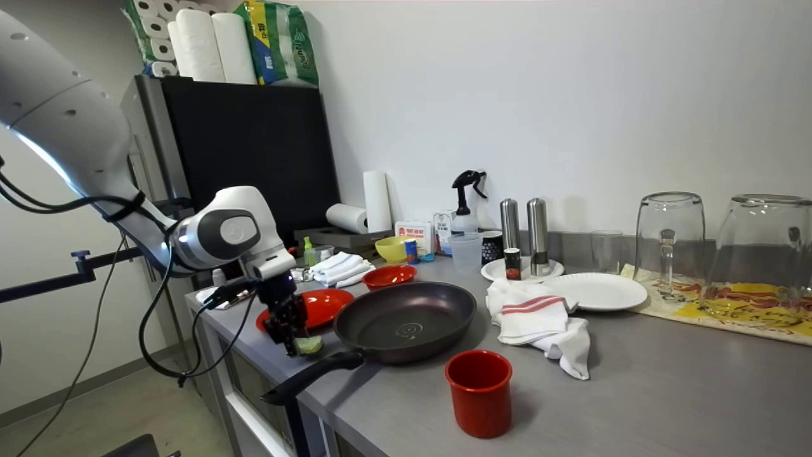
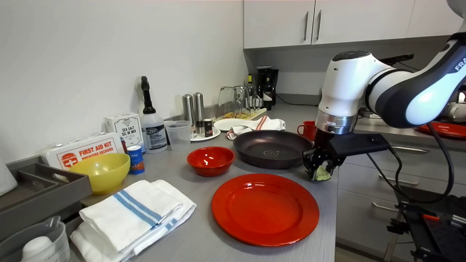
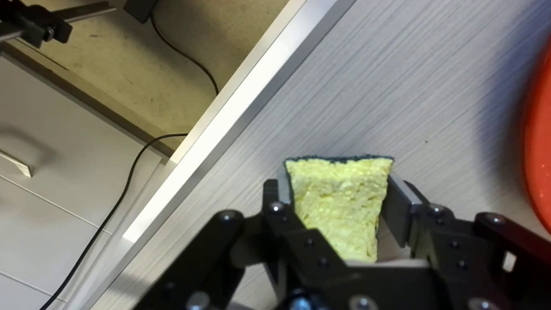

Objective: Pick up the sponge and clean the red plate

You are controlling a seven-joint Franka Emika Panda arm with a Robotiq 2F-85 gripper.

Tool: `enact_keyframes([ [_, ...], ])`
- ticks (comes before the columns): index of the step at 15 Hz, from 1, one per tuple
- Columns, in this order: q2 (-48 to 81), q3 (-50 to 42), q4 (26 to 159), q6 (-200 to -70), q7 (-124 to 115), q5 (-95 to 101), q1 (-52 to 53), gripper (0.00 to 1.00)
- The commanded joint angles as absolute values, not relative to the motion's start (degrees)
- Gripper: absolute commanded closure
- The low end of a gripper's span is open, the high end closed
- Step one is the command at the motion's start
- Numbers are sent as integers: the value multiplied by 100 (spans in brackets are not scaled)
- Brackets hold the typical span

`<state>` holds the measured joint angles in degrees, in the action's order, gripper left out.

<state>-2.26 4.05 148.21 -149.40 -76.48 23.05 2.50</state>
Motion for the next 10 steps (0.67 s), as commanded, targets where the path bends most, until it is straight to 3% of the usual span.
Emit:
enact_keyframes([
  [1, -283, 413, 14943, -15252, -8193, 2725, 164, 73],
  [10, 56, 425, 14847, -15400, -8452, 2836, 227, 73],
])
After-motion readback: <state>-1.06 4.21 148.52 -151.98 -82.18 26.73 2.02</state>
